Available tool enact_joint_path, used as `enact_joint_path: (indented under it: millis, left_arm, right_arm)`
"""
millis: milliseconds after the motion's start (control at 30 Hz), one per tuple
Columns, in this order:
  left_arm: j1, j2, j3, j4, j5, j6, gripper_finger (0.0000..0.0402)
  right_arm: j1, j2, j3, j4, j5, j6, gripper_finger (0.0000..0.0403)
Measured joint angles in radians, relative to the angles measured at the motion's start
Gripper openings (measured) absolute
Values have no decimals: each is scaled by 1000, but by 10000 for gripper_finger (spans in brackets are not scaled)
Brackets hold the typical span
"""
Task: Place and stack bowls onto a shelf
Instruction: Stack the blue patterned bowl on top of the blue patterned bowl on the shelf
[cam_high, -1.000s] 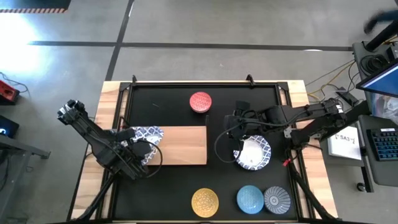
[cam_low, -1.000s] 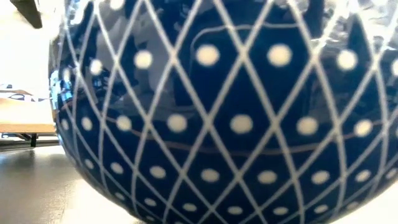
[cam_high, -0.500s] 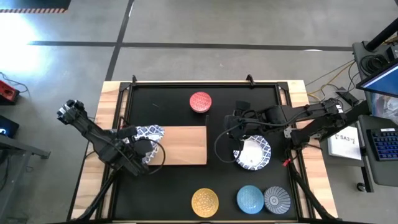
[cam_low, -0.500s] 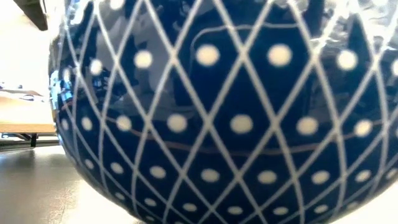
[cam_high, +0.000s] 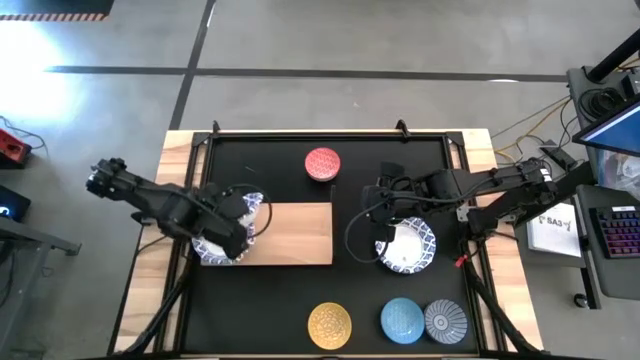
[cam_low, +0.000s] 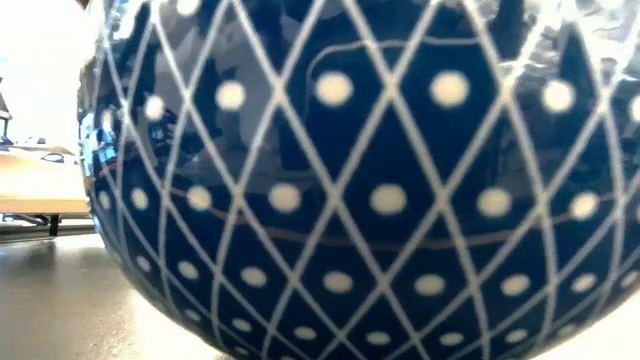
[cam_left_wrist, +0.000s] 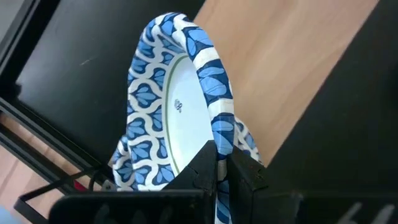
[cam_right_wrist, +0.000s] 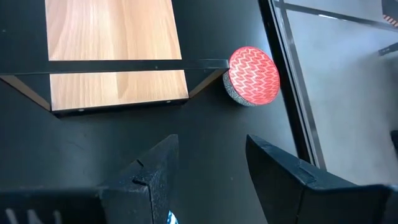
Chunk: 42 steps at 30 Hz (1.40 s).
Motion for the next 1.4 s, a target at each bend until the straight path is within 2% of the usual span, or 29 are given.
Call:
enact_joint_path:
  millis: [233, 400, 533, 700, 900, 1033, 1400]
  left_arm:
    - [79, -12, -3, -1, 42, 108, 0]
    - [81, -7, -6, 0, 78, 262, 0]
    - [80, -3, -40, 0, 77, 296, 0]
    - [80, -3, -149, 0, 132, 273, 0]
    - [78, -1, -248, 5, 208, 176, 0]
    - [73, -1, -251, 7, 209, 113, 0]
    - [32, 3, -140, 27, 225, 7, 24]
  right_arm:
    - [0, 0, 0, -2, 0, -4, 178]
    - [0, 0, 0, -9, 0, -4, 178]
    - [0, 0, 0, -9, 0, -3, 178]
    - [0, 0, 0, -12, 0, 7, 178]
    - [0, 0, 0, -12, 1, -5, 178]
    - [0, 0, 0, -11, 2, -5, 178]
    - [0, 0, 0, -7, 2, -4, 178]
